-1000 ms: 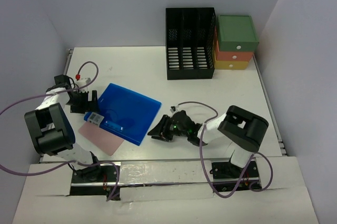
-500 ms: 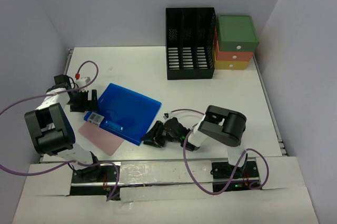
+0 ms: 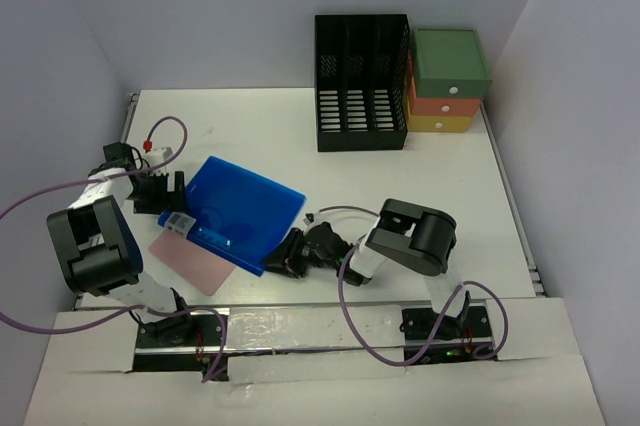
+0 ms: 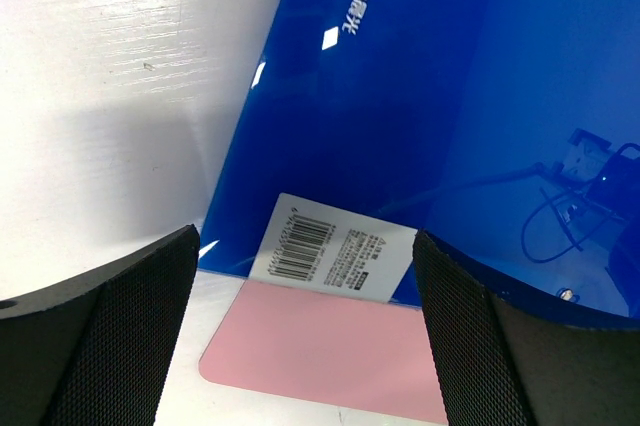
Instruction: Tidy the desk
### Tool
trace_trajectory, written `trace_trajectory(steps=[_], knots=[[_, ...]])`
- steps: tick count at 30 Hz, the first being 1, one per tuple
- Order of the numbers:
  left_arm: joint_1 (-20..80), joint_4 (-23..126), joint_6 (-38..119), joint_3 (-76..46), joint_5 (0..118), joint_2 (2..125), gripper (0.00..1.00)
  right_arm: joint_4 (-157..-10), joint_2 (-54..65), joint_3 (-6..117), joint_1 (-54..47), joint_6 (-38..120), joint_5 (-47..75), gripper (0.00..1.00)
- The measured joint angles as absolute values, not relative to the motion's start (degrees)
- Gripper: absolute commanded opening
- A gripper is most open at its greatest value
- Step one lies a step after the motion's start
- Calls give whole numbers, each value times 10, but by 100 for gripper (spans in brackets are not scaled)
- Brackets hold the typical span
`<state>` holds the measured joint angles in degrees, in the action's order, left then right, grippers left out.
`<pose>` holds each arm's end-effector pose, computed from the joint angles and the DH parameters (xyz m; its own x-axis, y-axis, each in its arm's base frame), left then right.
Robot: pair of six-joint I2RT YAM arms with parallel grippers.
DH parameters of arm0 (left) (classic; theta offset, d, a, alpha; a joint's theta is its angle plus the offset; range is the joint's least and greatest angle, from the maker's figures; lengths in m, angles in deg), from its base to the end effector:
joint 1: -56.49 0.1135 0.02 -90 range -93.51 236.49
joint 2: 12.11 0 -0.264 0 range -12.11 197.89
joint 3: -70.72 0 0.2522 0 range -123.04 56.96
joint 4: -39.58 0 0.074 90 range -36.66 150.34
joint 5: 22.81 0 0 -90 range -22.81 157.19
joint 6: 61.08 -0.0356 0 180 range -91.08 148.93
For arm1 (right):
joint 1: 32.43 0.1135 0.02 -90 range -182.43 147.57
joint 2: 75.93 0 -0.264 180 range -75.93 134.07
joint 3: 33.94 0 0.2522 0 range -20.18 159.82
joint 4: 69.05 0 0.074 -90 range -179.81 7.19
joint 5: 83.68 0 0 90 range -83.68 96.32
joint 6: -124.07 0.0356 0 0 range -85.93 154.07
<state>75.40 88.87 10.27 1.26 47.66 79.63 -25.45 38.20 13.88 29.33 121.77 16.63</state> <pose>0.2833 0.0845 0.1797 -0.9161 0.0048 -0.4010 0.0923 0.9756 -0.1994 0.1505 0.2936 0.0814 -0.9514 0.3062 0.0320 0.1446 0.3527 0.9245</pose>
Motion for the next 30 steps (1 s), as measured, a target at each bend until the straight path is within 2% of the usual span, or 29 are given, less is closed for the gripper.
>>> trace_trajectory(steps=[13,30], knots=[[754,872,101,23,480,796,93,-255,384,147,280,1202,165,34],[754,862,99,29,481,796,94,-265,384,165,278,1183,172,36]])
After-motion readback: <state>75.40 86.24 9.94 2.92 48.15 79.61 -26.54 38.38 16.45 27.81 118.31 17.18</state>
